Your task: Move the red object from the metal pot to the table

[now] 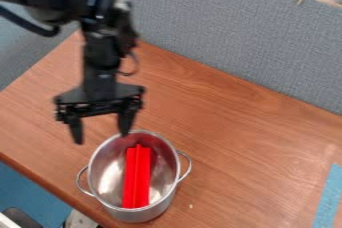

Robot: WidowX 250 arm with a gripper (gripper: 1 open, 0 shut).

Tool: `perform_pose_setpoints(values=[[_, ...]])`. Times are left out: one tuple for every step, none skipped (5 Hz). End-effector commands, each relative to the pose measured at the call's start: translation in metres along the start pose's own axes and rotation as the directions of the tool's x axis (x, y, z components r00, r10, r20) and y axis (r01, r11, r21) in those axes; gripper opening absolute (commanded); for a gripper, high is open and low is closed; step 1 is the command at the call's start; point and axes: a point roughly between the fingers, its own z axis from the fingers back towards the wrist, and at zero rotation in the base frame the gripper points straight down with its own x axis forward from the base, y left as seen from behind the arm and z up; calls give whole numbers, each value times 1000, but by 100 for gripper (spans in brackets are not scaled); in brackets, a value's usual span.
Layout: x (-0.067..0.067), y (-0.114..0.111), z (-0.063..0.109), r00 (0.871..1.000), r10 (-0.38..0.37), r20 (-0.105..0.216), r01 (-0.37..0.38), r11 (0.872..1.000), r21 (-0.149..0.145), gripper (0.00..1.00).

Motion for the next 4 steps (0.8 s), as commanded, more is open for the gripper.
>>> perform_pose_setpoints(values=[[-13,-24,25,987,-156,49,158,987,-38,100],[-36,-40,25,972,-232,36,233,972,-28,100],[-50,-51,21,970,-241,10,241,970,-18,100],[-60,-56,20,973,-232,11,232,973,1,100]])
